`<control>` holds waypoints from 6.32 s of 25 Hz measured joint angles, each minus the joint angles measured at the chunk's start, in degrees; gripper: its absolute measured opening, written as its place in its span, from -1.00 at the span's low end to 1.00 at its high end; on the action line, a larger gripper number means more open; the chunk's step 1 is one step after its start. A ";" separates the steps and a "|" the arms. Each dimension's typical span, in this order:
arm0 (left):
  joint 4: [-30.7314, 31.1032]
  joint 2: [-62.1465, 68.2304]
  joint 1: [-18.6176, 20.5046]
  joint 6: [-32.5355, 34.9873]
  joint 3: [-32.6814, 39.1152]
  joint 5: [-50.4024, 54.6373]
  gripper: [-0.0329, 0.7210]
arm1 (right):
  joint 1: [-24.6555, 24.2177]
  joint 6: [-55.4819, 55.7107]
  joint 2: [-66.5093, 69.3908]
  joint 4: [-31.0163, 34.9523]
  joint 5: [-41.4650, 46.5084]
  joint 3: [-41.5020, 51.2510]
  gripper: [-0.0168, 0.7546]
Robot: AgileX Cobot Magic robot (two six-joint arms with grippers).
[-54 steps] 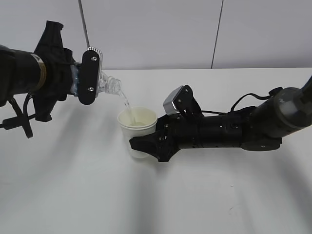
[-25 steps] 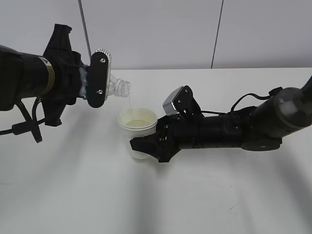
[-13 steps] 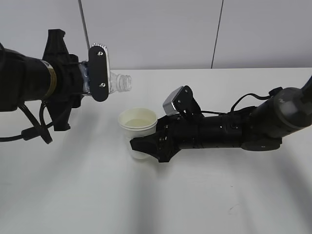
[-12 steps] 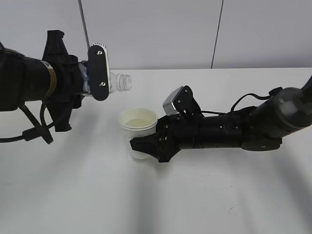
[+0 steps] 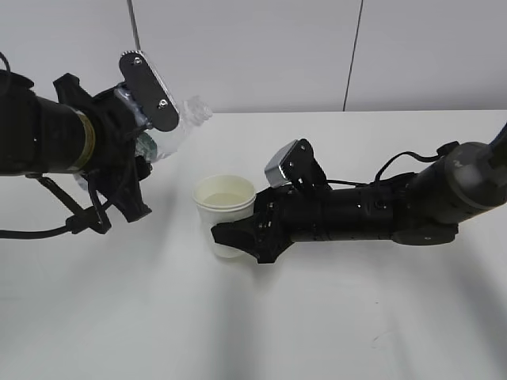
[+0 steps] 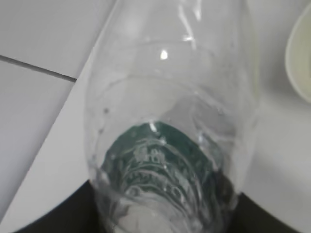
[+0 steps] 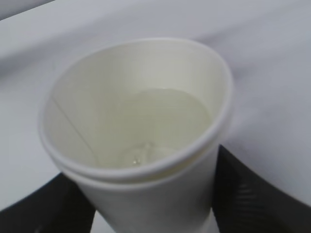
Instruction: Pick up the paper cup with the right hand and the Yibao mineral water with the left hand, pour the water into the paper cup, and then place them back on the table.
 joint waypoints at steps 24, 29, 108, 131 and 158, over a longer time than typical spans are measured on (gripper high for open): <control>-1.34 0.64 8.17 -28.08 0.00 -16.12 -0.05 | 0.00 0.80 0.00 0.11 0.00 0.00 0.36; -1.02 0.64 13.55 -28.65 0.00 -25.53 -0.05 | 0.00 1.02 0.00 0.11 0.00 0.00 0.36; -43.23 33.09 27.67 16.20 -0.78 -77.39 -0.05 | -11.08 -9.76 0.00 26.16 3.40 0.00 0.36; -43.23 33.11 27.67 16.20 -0.78 -77.39 -0.06 | -12.04 -17.86 4.98 34.68 -2.01 0.39 0.36; -43.23 33.11 27.67 16.24 -0.78 -77.39 -0.05 | -12.04 -20.58 7.08 36.72 -2.78 0.39 0.36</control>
